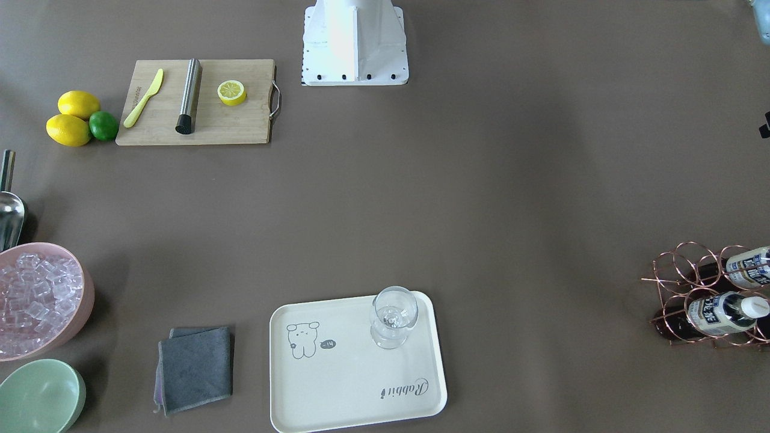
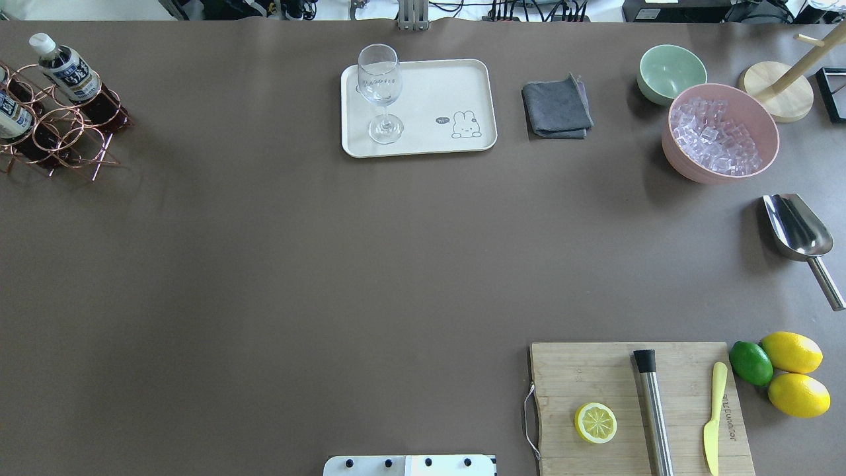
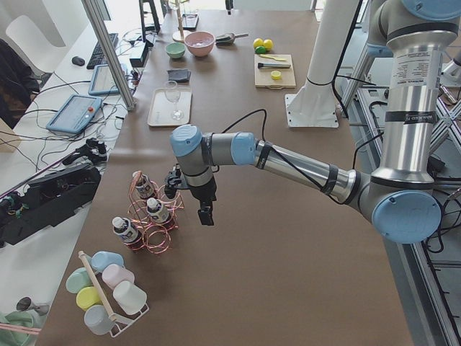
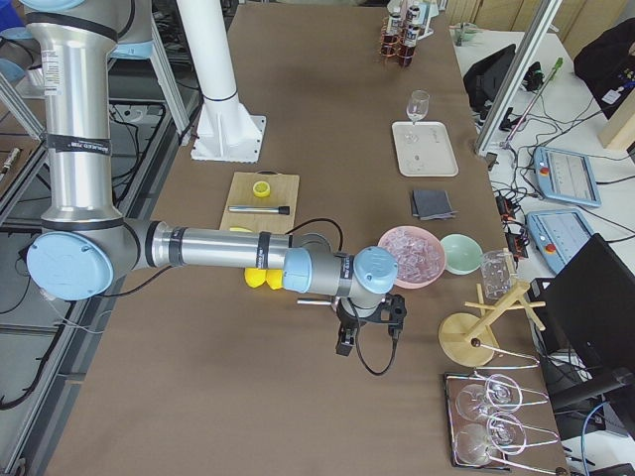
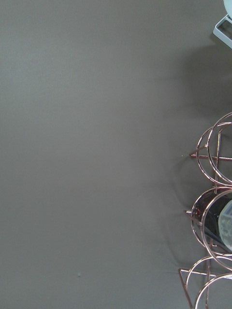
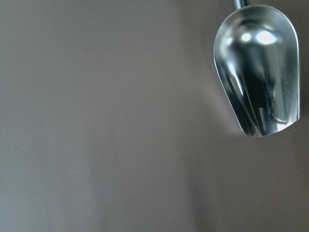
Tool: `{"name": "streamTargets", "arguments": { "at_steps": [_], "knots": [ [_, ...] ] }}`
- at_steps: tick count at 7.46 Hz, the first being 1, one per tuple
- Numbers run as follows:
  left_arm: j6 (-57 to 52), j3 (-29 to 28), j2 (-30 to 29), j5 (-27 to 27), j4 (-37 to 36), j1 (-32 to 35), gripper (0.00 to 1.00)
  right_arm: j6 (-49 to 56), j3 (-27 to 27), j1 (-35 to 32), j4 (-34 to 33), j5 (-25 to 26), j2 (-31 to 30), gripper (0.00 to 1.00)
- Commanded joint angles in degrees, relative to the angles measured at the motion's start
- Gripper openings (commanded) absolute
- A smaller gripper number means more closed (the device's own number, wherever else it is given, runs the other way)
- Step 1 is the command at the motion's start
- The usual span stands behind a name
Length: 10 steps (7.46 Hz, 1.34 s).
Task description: Take tea from basket to plate
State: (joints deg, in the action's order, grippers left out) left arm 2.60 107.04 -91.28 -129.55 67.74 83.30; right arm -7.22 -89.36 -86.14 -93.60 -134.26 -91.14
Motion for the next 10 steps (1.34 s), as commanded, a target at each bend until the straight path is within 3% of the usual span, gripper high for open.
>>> {"name": "streamTargets", "arguments": {
  "at_steps": [1,5,6,9,10],
  "knots": [
    [0.04,-0.16,0.75,-0.09,0.20,-0.24,0.98,-0.08,0.24,0.62,0.00,0.05,0.87,1.00],
    [1.52,-0.86,0.75,-0.44,0.20,0.20,0.98,0.01,0.33,0.62,0.00,0.05,0.88,1.00],
    [7.01,-1.48,0.06,-0.09,0.38,0.20,0.98,-0.08,0.07,0.80,0.00,0.66,1.05,1.00],
    [43.17,-1.83,-4.33,-1.49,0.64,-0.07,0.98,0.10,0.15,0.80,0.00,1.28,1.05,1.00],
    [52.94,-2.53,-4.43,-5.24,0.73,-0.07,0.98,0.27,0.24,0.80,0.00,1.02,1.05,1.00]
  ]
}}
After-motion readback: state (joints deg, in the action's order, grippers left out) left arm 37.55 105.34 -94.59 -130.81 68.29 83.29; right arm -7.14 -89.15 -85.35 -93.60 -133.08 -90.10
